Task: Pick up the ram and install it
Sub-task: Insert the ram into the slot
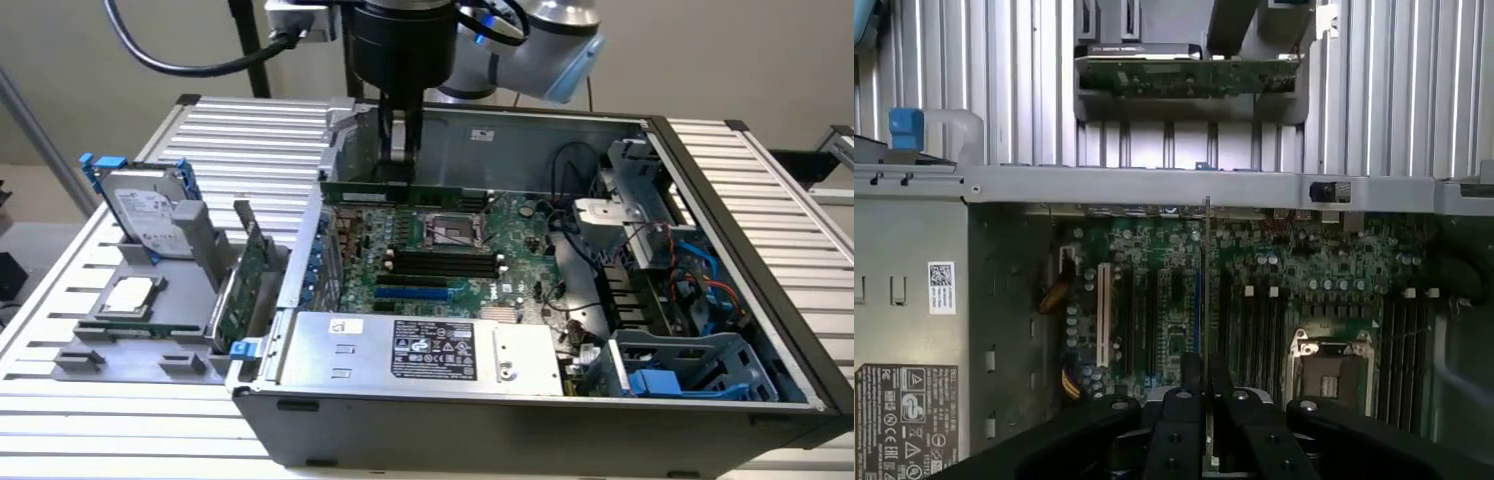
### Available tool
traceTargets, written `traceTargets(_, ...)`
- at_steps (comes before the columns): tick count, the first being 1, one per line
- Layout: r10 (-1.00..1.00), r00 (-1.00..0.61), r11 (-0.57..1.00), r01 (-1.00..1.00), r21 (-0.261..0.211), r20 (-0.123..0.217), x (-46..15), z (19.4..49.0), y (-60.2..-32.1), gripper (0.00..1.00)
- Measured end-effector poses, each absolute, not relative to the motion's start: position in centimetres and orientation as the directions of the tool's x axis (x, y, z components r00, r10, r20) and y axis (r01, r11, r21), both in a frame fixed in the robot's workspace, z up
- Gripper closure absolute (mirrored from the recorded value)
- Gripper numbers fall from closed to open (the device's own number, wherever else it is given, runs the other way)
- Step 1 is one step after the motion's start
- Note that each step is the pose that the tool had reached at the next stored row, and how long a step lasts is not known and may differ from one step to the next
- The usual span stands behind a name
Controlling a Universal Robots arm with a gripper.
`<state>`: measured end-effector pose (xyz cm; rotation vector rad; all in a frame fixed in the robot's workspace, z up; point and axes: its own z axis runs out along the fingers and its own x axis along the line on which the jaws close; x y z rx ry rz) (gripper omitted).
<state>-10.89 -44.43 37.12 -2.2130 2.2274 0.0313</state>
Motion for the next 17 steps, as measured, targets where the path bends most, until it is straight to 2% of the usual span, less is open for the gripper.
traceTargets(17, -1.000, -0.007, 0.007, -1.000, 0.013, -0.015, -5.5, 34.0, -40.0, 1.00)
